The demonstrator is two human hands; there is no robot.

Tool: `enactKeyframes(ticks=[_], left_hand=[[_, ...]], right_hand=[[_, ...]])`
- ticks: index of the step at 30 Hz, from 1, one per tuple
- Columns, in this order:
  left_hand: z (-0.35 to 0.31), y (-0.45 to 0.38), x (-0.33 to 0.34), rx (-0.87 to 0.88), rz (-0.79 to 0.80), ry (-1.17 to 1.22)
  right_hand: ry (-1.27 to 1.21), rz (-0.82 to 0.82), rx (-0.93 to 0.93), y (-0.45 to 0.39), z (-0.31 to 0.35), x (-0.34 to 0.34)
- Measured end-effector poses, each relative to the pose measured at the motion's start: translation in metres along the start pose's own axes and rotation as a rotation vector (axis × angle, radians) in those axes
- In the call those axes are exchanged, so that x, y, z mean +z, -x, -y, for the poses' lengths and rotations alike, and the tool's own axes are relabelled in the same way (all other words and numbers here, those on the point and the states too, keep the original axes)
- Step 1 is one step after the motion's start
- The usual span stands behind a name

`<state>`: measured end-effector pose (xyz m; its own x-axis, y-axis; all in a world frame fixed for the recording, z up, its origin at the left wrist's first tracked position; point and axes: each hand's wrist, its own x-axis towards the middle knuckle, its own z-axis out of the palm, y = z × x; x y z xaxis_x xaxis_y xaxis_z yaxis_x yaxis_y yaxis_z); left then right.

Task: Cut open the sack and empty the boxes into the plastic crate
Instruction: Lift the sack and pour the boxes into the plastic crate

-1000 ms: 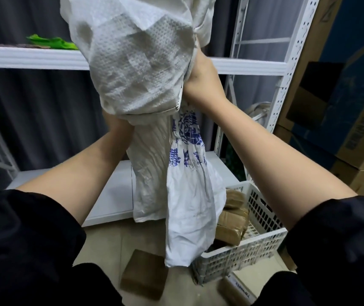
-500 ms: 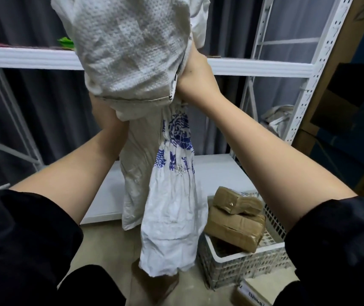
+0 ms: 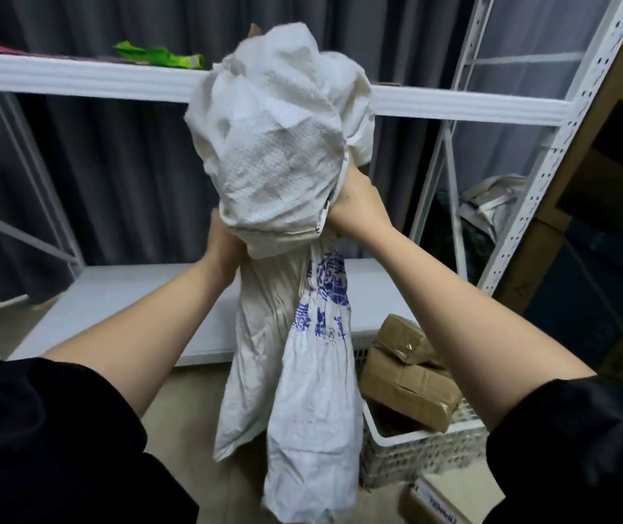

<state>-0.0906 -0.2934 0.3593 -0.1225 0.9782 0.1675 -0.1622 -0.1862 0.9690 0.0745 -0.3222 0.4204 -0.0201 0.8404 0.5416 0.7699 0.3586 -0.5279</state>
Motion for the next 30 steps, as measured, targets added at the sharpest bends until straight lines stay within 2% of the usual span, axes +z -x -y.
enactKeyframes(ticks=[3, 6, 9, 12, 17, 19, 21, 23, 26, 30], left_hand=[[0.016, 0.009, -0.002, -0.051, 0.226, -0.182], [0.033, 0.01, -0.005, -0.146, 0.391, -0.238], [0.047, 0.01, -0.009, -0.141, 0.473, -0.219], [0.07, 0.003, -0.017, -0.112, 0.612, -0.337], [0.109, -0.009, -0.032, -0.228, 0.718, -0.401], [0.119, -0.006, -0.03, -0.258, 0.656, -0.351], [0.128, -0.006, -0.024, -0.27, 0.525, -0.269], [0.135, -0.008, -0.02, -0.303, 0.372, -0.136], [0.142, -0.012, -0.021, -0.384, 0.145, 0.018], [0.149, -0.026, -0.038, -0.447, -0.066, 0.118]], right_hand=[[0.04, 0.025, 0.037, 0.008, -0.027, 0.018], [0.068, 0.062, 0.08, 0.007, -0.047, 0.04], [0.082, 0.108, 0.113, 0.009, -0.065, 0.06], [0.043, 0.132, 0.186, 0.011, -0.084, 0.078], [0.0, 0.234, 0.305, 0.015, -0.1, 0.103], [0.031, 0.26, 0.357, 0.016, -0.108, 0.118], [0.041, 0.293, 0.385, 0.017, -0.112, 0.132], [-0.008, 0.353, 0.341, 0.018, -0.109, 0.143], [-0.058, 0.47, 0.165, 0.02, -0.107, 0.156], [-0.118, 0.6, 0.173, 0.033, -0.113, 0.173]])
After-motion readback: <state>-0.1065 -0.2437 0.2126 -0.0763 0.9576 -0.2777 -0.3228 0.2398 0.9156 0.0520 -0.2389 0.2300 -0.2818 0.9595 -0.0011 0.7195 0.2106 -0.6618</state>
